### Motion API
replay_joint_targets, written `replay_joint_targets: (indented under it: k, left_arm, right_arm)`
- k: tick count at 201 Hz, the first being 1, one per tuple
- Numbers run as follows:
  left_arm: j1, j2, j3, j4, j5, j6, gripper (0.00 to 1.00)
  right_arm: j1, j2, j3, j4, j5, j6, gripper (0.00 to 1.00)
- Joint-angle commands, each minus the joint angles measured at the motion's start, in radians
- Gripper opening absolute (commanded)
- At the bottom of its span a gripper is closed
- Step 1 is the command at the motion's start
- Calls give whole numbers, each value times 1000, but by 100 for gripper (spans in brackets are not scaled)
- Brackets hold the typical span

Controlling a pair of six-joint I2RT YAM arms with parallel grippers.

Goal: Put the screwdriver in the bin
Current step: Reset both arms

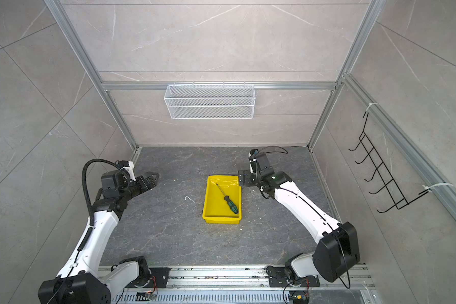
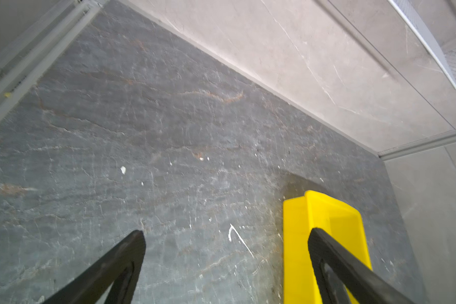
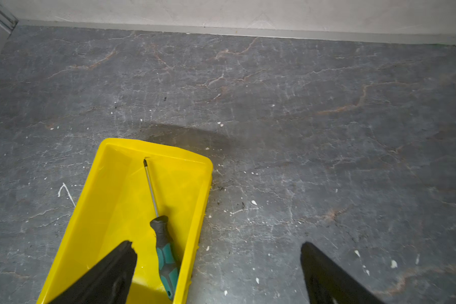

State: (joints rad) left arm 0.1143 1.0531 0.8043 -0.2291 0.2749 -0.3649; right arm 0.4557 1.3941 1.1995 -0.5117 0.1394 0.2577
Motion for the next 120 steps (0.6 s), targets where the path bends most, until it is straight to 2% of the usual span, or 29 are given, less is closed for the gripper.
replay_joint_targets:
  k: [1, 27, 54, 89, 120]
  left_arm:
    - [-54, -27, -57, 116, -128, 48, 100]
    - [-73, -38, -172, 295, -200, 106, 100]
    - [-72, -27, -254, 396, -288, 173, 100]
    - [-71, -20, -348, 559, -322, 223, 100]
    - [-71, 0, -370, 589, -354, 273, 100]
  right_arm:
    - [-30, -62, -34, 63, 32, -14, 100]
    - [-50, -90, -63, 113, 50, -62, 100]
    - [-59, -83, -52, 92, 169, -73, 100]
    - [-65, -177, -180, 274, 120, -97, 100]
    - [-69, -164, -172, 253, 141, -132, 100]
